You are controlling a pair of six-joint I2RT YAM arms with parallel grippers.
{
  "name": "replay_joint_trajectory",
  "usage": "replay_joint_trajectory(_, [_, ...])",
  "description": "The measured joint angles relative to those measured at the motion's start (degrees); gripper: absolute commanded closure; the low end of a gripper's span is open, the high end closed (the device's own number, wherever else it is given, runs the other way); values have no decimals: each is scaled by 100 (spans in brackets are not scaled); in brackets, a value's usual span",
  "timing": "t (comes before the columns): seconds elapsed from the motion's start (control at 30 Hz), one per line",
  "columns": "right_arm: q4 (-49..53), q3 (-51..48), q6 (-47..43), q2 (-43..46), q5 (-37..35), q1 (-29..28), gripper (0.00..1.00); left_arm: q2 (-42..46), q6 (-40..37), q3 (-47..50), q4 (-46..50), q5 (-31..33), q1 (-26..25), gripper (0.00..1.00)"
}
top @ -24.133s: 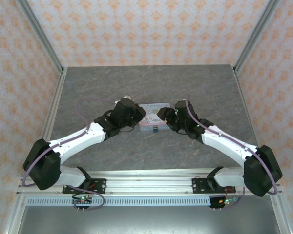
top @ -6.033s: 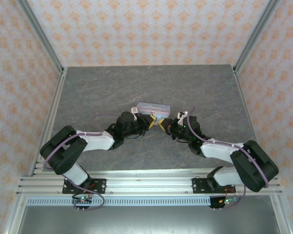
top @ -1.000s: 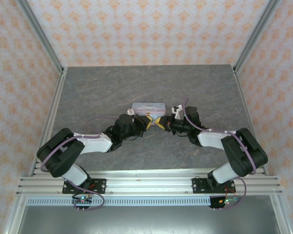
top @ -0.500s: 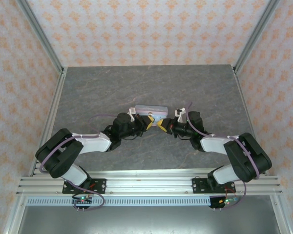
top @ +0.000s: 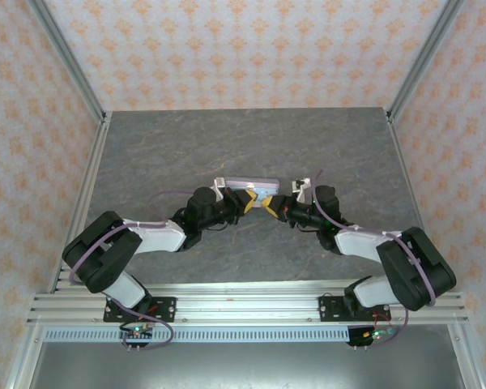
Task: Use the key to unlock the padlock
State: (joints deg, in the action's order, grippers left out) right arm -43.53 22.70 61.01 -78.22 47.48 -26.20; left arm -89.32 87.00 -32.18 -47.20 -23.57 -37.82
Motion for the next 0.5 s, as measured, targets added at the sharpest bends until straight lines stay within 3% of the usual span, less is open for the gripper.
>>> replay_joint_trajectory(0.5, [170, 68, -24, -4, -46, 0, 100, 0, 13, 0, 0, 0, 0, 100])
